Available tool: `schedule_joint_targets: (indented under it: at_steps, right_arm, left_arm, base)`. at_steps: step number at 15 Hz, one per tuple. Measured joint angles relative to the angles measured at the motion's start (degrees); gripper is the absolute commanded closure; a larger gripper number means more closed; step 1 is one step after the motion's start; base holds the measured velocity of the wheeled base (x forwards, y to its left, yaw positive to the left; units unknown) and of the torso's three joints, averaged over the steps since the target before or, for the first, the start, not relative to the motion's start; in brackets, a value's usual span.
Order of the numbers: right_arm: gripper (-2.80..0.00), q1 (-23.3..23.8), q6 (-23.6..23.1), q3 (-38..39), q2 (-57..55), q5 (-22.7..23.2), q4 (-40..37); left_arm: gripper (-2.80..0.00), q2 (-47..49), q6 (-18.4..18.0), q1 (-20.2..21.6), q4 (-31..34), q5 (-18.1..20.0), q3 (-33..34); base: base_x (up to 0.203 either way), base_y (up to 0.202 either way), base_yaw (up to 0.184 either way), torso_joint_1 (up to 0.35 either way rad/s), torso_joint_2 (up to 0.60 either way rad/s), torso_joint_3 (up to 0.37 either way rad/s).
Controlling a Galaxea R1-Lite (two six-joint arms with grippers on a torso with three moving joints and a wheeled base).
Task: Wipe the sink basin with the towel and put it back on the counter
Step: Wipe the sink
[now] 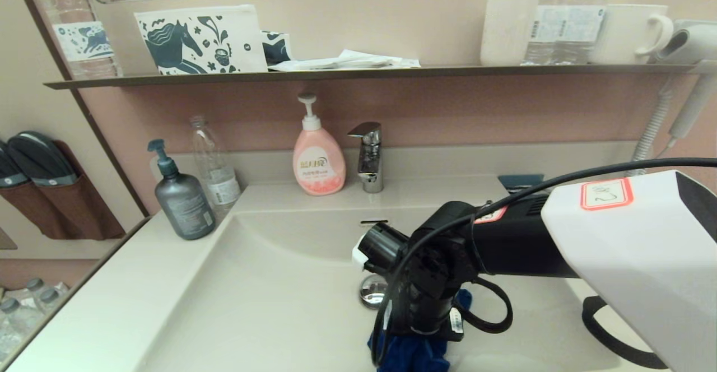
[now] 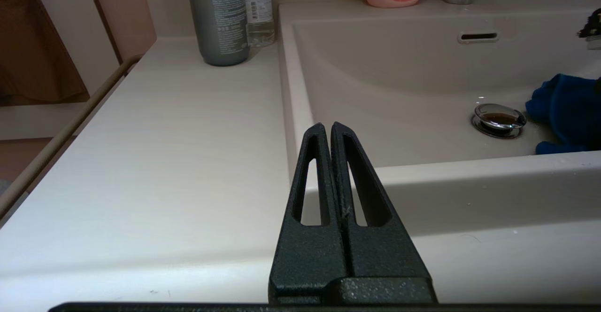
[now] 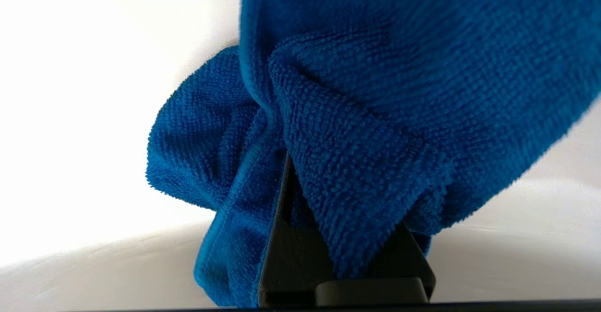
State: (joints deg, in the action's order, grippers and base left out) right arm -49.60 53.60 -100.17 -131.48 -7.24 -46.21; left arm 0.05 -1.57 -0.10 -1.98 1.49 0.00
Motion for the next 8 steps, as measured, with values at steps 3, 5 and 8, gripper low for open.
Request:
schedule_joint_targets:
  at_steps: [3,5,8]
  right_arm:
    - [0.0,-2.4,-0.8,-8.6,-4.6,2.2,0.4]
    - [0.0,-4.3,-3.6,-12.2,-7.7,2.8,5.0]
    - [0.0,-6.3,-8.1,-13.4,-10.2,5.4,13.8]
  left_arm:
    - [0.0,0.0,0.0,0.0,0.0,0.0,0.0]
    - [0.0,0.0,0.0,0.0,0.0,0.0,0.0]
    - [0.0,0.0,0.0,0.0,0.0,0.0,0.0]
  base:
    - [0.0,0.0,0.0,0.0,0.0,0.0]
    - [0.0,0.0,0.0,0.0,0.0,0.0]
    - [0.0,0.0,0.0,0.0,0.0,0.0]
